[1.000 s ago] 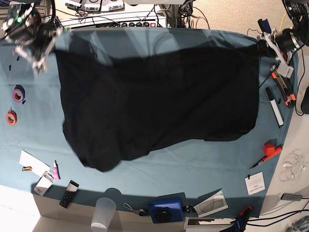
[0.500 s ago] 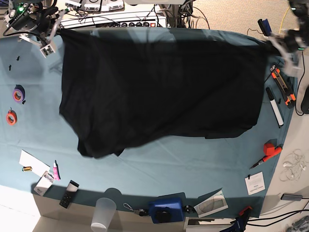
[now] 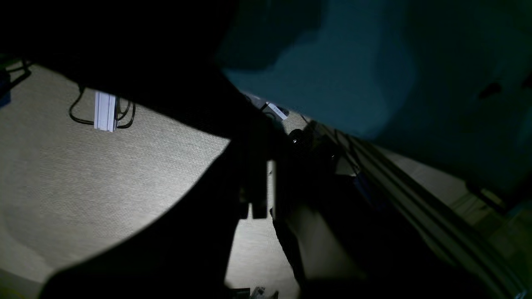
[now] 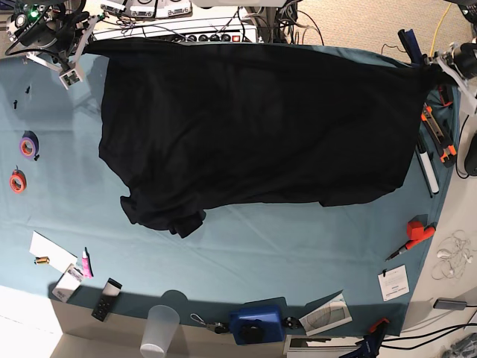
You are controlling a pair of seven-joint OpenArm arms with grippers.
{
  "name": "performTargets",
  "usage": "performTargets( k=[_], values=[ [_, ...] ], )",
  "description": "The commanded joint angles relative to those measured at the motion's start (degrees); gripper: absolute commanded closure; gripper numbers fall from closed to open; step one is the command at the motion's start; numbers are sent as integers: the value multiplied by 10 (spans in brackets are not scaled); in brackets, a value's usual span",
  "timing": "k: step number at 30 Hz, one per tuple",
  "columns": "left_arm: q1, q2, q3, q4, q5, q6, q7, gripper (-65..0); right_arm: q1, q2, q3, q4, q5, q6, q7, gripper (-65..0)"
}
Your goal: Layout the t-shirt on the table in an organized manner, then fold the t-shirt properly
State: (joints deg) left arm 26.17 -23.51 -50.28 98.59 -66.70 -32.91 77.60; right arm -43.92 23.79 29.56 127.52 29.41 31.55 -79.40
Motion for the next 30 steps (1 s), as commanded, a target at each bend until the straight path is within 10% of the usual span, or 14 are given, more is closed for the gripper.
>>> performTargets(
  k=[1, 6, 30],
  values=[
    [2, -11, -6, 8, -10, -2, -5, -252, -11, 8, 5, 8, -8, 5, 7, -8],
    [2, -13, -7, 9, -28, 19, -5, -301, -32, 8, 6, 9, -8, 3, -6, -184],
    [2, -11, -29, 116, -19, 13, -21, -301, -26, 8, 209, 33, 98, 3, 14, -186]
  ],
)
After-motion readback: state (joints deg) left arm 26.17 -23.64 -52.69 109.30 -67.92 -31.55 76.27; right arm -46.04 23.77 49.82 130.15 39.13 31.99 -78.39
